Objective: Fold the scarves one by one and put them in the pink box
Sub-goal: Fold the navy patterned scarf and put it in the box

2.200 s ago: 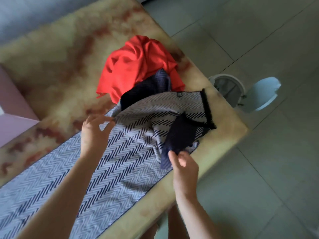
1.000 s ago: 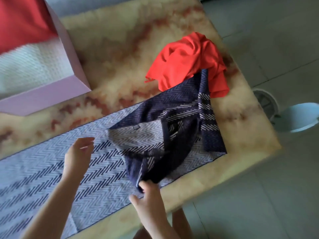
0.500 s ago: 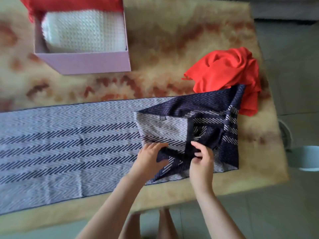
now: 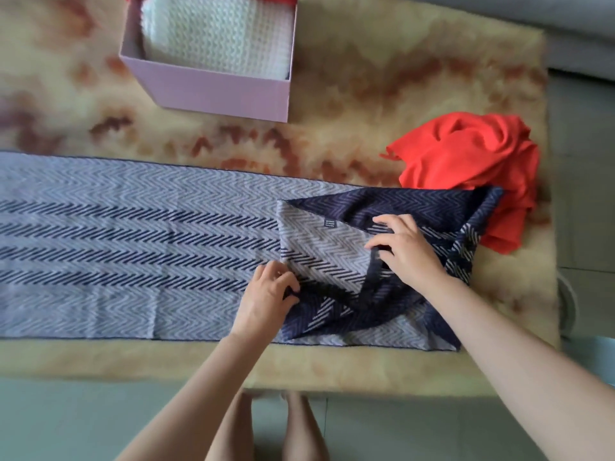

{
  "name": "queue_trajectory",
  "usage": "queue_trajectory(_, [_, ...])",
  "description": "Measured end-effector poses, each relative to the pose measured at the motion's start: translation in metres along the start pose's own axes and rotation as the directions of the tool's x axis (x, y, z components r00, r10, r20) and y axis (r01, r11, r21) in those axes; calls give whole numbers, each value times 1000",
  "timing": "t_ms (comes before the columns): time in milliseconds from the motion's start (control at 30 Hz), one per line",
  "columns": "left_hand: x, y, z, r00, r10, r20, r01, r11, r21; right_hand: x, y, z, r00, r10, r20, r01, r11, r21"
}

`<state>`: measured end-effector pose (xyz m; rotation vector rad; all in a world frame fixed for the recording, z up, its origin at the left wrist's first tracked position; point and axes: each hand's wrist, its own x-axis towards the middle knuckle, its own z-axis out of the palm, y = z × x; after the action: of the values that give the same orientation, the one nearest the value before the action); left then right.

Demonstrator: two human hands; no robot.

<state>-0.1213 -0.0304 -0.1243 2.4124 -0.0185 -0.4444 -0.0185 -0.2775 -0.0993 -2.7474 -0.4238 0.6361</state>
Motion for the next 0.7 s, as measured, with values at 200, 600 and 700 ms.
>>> queue_trajectory(200, [-41, 7, -9, 898, -430, -99, 351, 832, -430, 14, -13, -16, 994, -53, -93, 70, 980, 186])
queue_trajectory(600, [-76, -20, -34, 472, -852, -225, 462, 457, -760, 95, -134, -35, 978, -204, -44, 205, 979, 2])
queue_trajectory(700, [-85, -34, -41, 440, -877, -194, 409, 388, -826, 112, -169, -36, 968, -250, -33, 248, 967, -48])
